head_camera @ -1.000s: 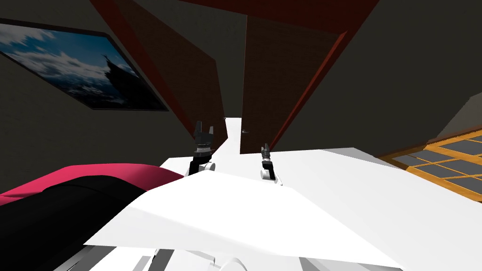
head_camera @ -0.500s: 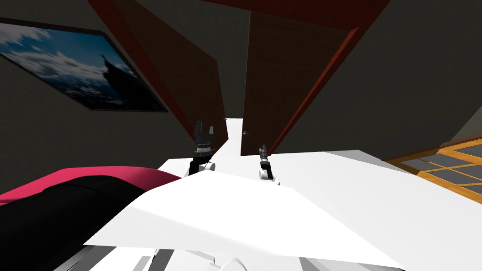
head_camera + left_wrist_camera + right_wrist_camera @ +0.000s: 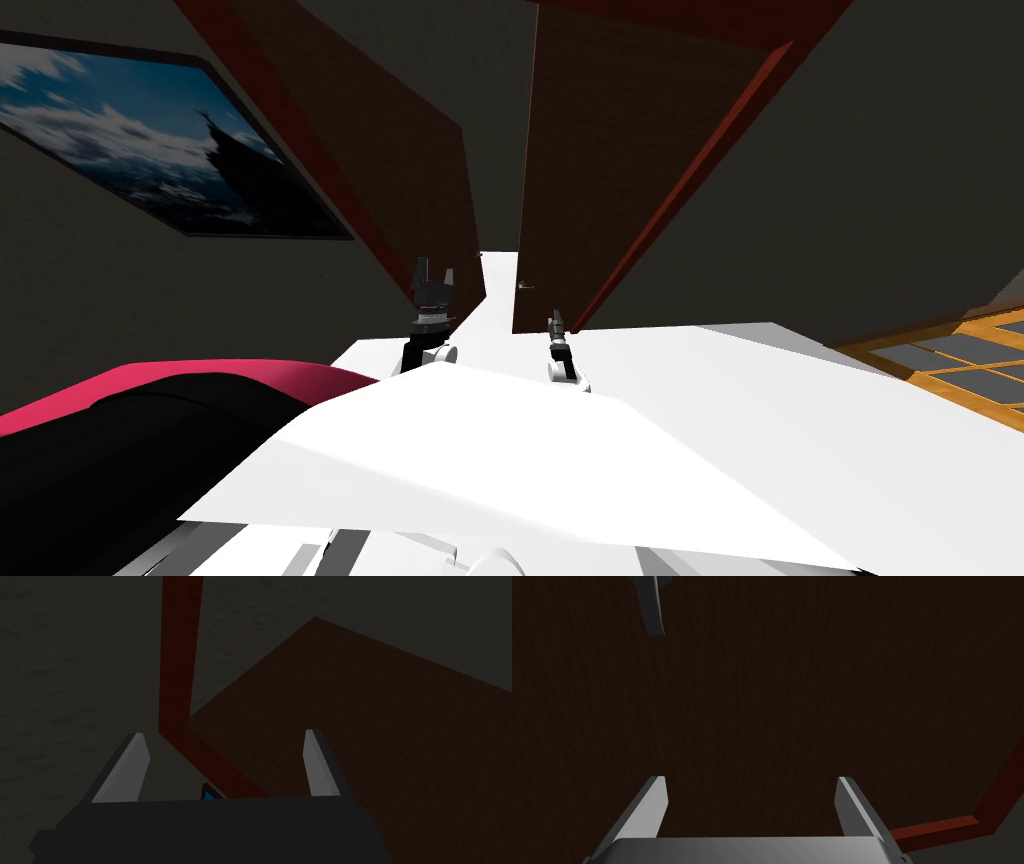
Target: Push the door open
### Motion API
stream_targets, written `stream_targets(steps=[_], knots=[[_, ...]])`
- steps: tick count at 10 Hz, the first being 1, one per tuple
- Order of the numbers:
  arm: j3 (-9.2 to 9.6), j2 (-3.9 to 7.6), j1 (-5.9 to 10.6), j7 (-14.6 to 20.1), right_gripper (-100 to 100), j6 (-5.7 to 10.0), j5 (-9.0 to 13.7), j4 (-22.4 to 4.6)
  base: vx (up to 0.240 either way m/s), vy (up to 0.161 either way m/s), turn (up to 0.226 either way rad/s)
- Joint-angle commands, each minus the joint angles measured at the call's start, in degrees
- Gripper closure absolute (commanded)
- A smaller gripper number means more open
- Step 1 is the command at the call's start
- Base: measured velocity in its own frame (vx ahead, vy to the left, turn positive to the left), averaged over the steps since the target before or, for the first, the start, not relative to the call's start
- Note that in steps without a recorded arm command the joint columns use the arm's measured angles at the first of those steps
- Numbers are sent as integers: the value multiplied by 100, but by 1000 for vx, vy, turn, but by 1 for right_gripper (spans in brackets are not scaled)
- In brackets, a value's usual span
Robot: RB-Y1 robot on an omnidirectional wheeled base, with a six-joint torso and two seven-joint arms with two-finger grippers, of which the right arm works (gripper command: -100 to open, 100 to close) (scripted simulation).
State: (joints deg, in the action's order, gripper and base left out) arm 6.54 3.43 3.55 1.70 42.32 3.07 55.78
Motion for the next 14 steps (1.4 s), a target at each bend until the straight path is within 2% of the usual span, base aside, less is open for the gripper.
stream_targets(steps=[1,3,4,11,13,14], knots=[[24,-31,126,-30,-100,68,7,-286,91,33,17],[55,-67,255,-59,-100,133,15,-607,116,26,20],[55,-67,255,-59,-100,133,15,-630,69,23,6],[151,-205,655,-148,-100,334,40,-1632,92,23,17],[193,-288,832,-187,-100,424,51,-2077,147,16,26],[193,-288,832,-187,-100,424,51,-2077,117,28,10]])
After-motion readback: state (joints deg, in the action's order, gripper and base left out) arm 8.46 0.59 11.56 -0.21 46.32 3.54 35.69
